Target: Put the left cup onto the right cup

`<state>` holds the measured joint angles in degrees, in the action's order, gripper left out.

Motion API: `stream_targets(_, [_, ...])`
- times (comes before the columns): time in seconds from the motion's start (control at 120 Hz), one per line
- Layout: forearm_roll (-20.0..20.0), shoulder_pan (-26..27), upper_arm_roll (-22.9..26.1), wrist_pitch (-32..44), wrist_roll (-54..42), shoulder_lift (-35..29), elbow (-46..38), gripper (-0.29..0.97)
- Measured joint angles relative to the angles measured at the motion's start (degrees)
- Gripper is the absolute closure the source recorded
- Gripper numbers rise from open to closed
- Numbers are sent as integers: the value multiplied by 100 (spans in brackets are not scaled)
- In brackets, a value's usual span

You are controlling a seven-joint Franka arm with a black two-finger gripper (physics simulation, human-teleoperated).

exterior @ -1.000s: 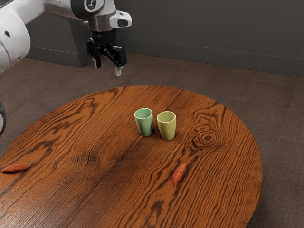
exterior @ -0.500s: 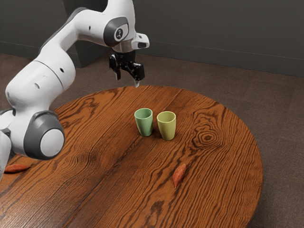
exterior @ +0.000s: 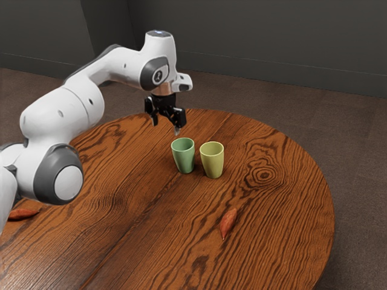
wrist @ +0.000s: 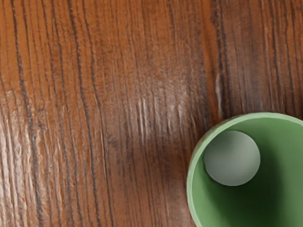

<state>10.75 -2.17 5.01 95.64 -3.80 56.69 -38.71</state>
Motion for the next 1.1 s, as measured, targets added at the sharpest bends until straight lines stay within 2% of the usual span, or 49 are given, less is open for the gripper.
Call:
stream_targets(0.967, [-73,-17,0,960,121,94,-972,0])
stream_targets(1.1, [-6,-57,0,1063,148,94,-1056,34])
